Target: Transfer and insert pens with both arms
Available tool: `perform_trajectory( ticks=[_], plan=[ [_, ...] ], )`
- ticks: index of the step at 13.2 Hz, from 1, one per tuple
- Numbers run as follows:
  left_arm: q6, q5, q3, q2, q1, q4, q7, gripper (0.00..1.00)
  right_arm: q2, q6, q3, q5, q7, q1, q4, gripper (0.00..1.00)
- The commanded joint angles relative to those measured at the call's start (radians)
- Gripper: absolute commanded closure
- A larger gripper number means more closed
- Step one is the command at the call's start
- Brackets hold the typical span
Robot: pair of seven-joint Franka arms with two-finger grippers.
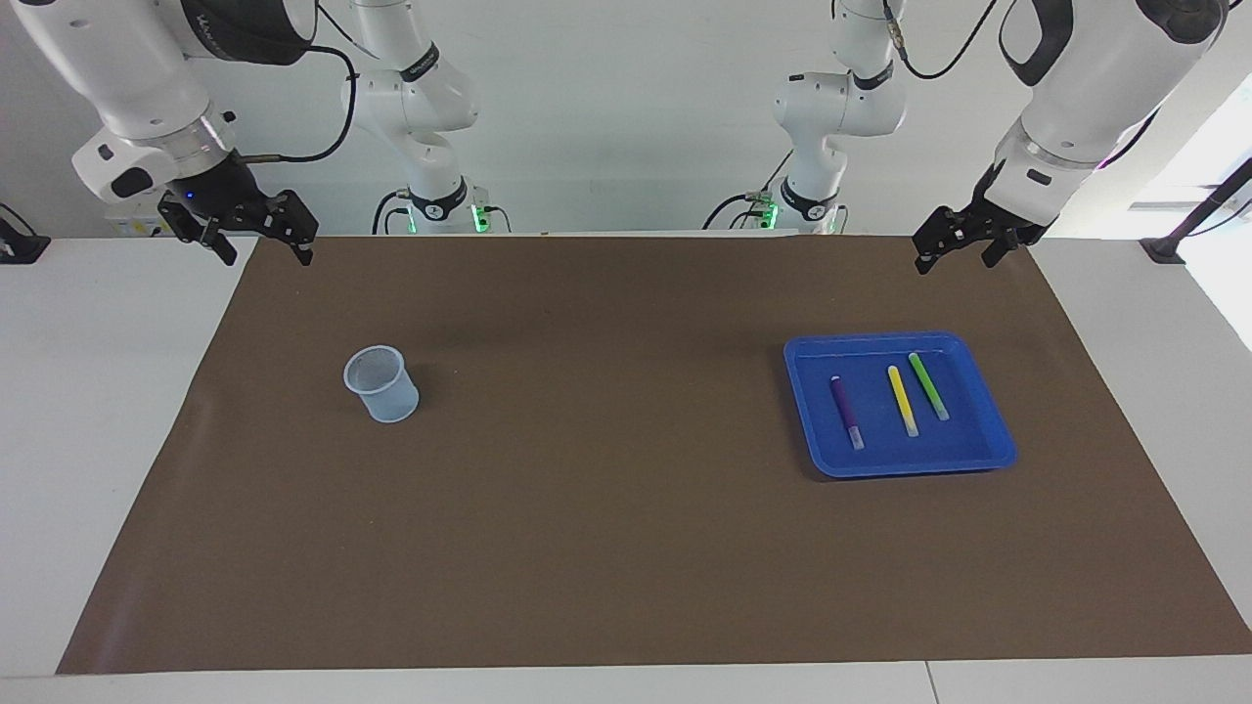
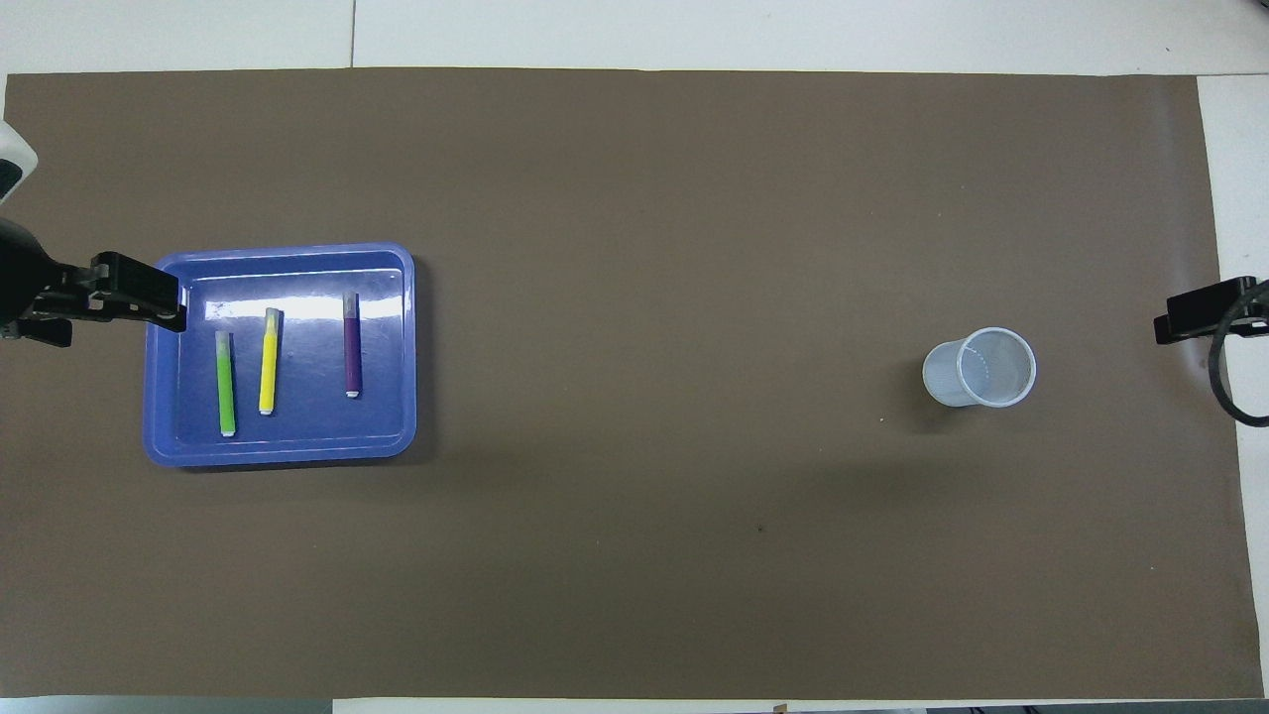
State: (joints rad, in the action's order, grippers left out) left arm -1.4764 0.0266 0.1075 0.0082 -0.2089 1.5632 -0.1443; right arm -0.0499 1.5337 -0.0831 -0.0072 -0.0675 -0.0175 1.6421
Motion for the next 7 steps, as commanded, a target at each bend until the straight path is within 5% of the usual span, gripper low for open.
perform_trajectory(
  ticks=[1, 7],
  plan=[
    [0.01, 0.01, 0.0, -0.007, -0.001, 0.001, 0.0, 0.0, -0.008, -0.003, 0.006, -0.002, 0.006, -0.009, 0.01, 0.0],
    [0.001, 0.01, 0.0, -0.005, 0.002, 0.0, 0.0, 0.0, -0.008, -0.003, 0.006, -0.002, 0.006, -0.009, 0.01, 0.0]
  ],
)
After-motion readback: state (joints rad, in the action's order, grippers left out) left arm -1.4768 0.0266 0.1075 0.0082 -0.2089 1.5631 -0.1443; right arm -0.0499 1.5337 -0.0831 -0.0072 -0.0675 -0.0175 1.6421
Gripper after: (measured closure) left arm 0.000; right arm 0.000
